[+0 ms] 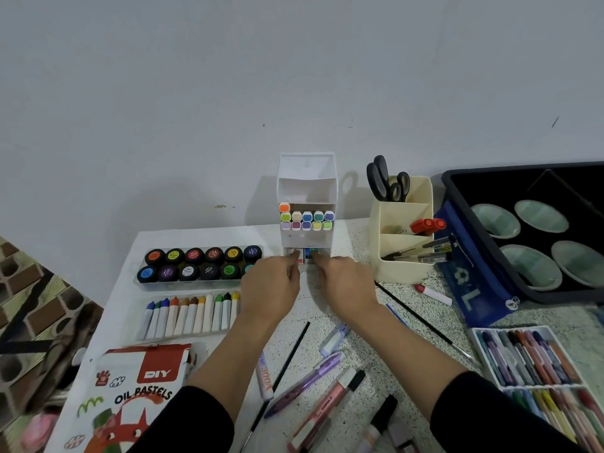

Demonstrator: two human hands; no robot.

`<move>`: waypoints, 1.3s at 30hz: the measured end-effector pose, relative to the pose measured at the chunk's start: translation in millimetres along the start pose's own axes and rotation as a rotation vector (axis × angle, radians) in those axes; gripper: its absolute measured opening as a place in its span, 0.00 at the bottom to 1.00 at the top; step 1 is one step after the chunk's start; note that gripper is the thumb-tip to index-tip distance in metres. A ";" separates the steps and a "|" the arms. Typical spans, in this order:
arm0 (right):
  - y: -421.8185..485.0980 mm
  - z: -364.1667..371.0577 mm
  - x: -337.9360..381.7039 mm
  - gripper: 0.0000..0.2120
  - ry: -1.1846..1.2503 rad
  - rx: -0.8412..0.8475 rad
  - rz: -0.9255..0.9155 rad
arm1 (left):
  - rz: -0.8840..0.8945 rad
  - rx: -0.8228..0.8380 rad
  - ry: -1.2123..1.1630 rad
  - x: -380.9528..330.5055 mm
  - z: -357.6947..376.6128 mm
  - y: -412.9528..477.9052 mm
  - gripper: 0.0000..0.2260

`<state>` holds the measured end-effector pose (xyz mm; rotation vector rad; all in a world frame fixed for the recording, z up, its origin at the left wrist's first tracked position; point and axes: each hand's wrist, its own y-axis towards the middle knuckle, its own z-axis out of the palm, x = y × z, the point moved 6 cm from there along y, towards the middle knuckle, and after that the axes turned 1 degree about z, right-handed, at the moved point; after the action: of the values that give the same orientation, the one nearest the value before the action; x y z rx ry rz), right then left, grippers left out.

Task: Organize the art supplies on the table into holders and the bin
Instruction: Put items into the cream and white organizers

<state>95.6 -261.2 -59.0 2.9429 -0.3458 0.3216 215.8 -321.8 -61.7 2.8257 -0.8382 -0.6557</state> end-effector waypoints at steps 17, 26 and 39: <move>-8.7 -5.2 -3.1 0.17 0.051 0.088 0.007 | 0.030 0.151 -0.021 -1.2 -0.7 -9.4 0.16; -48.7 -22.6 2.8 0.14 0.293 -0.071 -0.015 | -0.086 0.147 -0.201 21.9 -53.9 -53.9 0.06; -108.8 3.4 24.2 0.14 0.297 0.065 -0.215 | -0.022 0.328 -0.090 33.1 -39.1 -121.3 0.12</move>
<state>145.9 -162.4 -71.2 2.8971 0.0202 0.7381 317.4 -238.2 -67.2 3.1188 -1.0162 -0.7114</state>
